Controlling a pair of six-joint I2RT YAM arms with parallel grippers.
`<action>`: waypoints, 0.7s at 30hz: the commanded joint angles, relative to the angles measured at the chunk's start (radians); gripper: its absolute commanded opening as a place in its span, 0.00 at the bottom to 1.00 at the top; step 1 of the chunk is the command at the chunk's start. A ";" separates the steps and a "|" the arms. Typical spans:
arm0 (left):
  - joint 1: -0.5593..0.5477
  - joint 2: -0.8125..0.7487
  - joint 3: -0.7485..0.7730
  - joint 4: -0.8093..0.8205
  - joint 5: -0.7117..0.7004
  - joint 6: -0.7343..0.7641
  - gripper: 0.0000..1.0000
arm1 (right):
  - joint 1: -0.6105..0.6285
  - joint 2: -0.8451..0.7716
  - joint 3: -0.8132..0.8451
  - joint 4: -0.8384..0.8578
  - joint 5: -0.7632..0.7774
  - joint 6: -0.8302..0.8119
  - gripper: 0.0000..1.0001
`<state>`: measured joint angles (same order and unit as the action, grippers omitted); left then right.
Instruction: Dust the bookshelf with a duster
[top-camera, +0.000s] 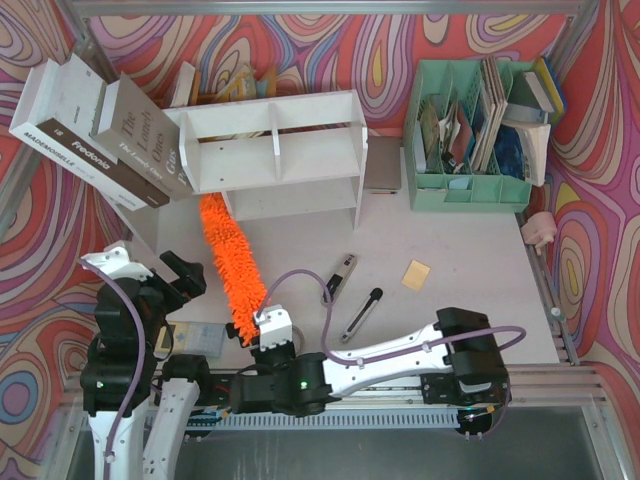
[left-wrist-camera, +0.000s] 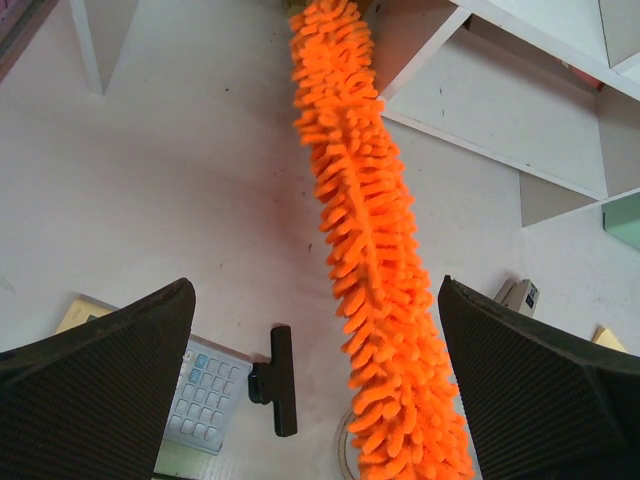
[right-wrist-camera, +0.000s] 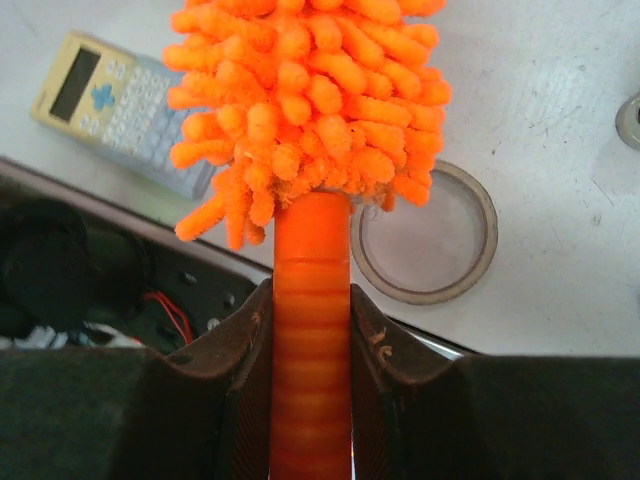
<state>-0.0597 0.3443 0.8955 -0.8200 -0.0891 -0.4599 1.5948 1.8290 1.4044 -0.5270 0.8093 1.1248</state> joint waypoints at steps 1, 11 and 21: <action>0.004 -0.006 -0.011 0.010 0.015 0.004 0.98 | -0.005 0.069 0.132 -0.210 0.197 0.203 0.00; 0.004 -0.001 -0.010 0.012 0.024 0.005 0.98 | -0.004 0.168 0.307 -0.166 0.303 0.181 0.00; 0.004 0.002 -0.011 0.013 0.027 0.006 0.98 | -0.041 0.225 0.347 -0.199 0.254 0.243 0.00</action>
<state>-0.0597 0.3443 0.8955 -0.8200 -0.0746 -0.4599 1.5955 2.0365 1.7313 -0.6662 1.0100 1.2961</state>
